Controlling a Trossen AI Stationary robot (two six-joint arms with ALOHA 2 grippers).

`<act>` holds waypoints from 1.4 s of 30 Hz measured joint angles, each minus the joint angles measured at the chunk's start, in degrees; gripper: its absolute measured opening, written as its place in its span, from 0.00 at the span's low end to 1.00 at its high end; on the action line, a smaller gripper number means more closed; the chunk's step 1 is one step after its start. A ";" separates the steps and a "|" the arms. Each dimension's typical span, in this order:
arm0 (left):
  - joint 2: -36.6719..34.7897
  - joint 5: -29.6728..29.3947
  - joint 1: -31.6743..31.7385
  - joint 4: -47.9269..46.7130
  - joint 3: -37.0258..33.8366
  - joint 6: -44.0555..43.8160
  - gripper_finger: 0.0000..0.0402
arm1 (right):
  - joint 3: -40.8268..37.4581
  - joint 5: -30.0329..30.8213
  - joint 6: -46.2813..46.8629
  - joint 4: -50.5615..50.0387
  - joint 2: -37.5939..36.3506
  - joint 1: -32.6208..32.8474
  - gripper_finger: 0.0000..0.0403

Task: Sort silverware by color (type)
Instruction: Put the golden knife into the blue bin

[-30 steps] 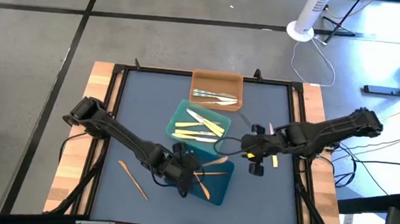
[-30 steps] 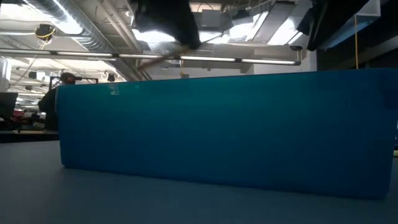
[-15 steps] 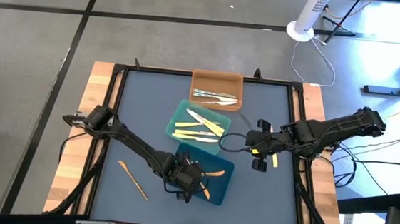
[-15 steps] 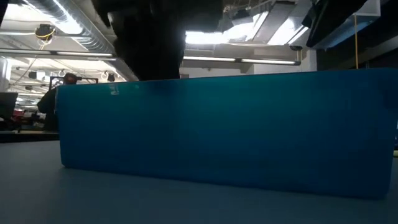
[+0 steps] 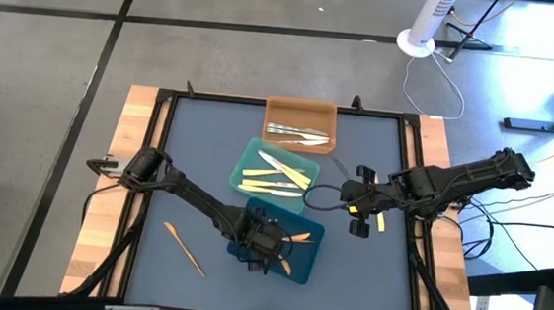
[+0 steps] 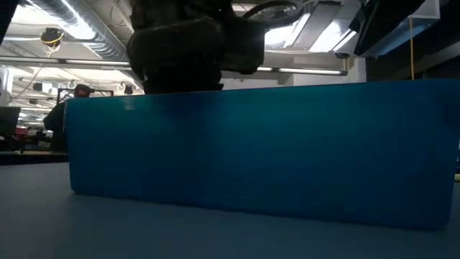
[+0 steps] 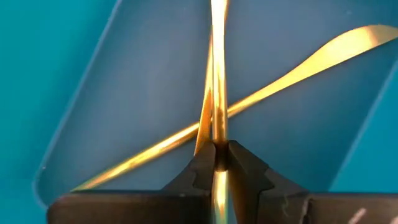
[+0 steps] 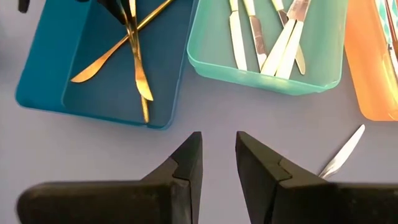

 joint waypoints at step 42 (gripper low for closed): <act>0.09 -0.97 -0.01 0.20 0.02 -0.09 0.30 | 0.00 0.11 1.42 0.02 0.02 0.00 0.21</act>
